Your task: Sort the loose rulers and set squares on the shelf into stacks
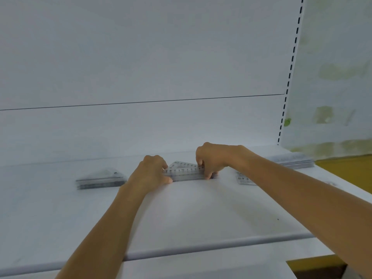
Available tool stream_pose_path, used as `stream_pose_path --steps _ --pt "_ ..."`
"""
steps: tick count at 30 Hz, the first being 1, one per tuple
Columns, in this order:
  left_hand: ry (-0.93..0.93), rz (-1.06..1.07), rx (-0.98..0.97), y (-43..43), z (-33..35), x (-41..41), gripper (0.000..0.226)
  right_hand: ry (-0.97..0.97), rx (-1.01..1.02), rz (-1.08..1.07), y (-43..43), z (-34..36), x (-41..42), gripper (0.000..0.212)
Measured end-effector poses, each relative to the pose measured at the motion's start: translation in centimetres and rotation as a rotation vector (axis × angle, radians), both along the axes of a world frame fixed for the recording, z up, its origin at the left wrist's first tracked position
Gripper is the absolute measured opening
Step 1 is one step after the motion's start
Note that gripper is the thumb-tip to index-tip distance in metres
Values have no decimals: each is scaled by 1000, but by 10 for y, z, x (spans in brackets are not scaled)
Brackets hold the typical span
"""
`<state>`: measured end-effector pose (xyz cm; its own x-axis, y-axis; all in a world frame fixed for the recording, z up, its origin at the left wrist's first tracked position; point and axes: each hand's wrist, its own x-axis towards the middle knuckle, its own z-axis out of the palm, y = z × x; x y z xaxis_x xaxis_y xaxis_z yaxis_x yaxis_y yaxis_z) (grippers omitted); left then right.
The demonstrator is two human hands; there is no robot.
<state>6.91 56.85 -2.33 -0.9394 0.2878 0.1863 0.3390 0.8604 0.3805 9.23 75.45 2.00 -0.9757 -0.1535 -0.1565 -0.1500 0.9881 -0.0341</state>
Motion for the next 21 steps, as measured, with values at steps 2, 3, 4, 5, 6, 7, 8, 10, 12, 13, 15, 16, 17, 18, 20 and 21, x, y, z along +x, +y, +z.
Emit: stream_pose_path --steps 2,3,4,5,6,7,8,10,12,13,15,16,17,18,20,21 --pt "-3 -4 -18 1 0 0 47 -13 39 4 -1 1 0 46" --pt "-8 -7 -31 1 0 0 46 -13 56 6 -1 0 -1 46" --pt "-15 -9 -42 2 0 0 43 -8 69 6 -2 -1 -1 45" --pt "-15 -9 -54 2 0 1 36 0 78 5 -3 -2 -2 45" --pt "-11 -4 -67 1 0 0 26 7 82 7 -5 -2 -3 45" --pt "-10 9 -81 -1 0 0 19 12 83 12 -7 -2 -4 47" --pt "-11 20 -91 -3 1 0 16 13 85 19 -11 -1 -5 48" --pt "-13 23 -93 -7 1 -2 15 6 115 35 -17 0 -7 50" --pt "-20 10 -71 -10 1 -4 17 -17 156 38 -22 3 -9 50" --pt "-24 2 -58 -11 0 -5 18 -34 158 31 -22 4 -10 49" --pt "-40 -11 -27 -11 0 -5 18 -69 143 17 -22 8 -13 45" --pt "-54 -12 -1 -12 0 -6 17 -83 138 11 -23 9 -14 41" --pt "-72 -10 25 -14 1 -5 17 -93 136 1 -25 11 -15 42" --pt "-91 -5 55 -16 2 -6 26 -96 135 -13 -28 12 -15 48" --pt "-109 -4 88 -19 3 -9 46 -83 131 -30 -36 15 -17 73" --pt "-109 -13 85 -20 3 -9 49 -81 121 -20 -40 16 -19 87"
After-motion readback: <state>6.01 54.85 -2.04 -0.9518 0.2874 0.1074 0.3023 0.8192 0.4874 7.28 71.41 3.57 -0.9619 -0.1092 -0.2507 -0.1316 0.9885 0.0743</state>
